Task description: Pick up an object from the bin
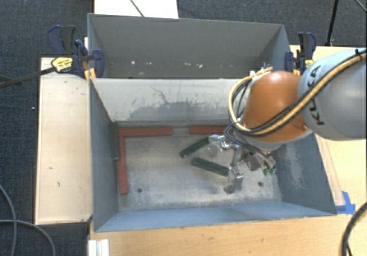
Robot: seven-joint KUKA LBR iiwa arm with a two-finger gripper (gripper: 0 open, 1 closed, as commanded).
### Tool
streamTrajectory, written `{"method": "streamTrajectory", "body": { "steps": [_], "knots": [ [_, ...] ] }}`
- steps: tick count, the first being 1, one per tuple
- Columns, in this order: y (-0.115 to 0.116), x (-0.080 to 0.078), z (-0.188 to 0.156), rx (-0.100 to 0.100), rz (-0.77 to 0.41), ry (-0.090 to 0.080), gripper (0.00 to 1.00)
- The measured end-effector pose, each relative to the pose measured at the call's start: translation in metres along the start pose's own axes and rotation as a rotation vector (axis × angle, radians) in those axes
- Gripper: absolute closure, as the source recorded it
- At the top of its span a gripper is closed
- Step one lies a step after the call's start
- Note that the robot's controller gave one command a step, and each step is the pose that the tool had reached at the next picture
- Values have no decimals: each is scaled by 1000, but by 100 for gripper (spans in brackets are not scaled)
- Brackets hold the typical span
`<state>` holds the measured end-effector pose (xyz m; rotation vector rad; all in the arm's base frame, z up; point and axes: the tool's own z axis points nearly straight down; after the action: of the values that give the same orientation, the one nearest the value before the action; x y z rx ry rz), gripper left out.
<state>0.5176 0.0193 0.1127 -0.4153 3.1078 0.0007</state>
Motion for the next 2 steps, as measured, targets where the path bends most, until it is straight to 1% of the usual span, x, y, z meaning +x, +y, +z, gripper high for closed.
{"method": "streamTrajectory", "body": {
  "steps": [1, 2],
  "knots": [
    [8, -16, 42, 0, 205, 5, 100],
    [7, -16, 42, 0, 206, 5, 100]
  ]
}}
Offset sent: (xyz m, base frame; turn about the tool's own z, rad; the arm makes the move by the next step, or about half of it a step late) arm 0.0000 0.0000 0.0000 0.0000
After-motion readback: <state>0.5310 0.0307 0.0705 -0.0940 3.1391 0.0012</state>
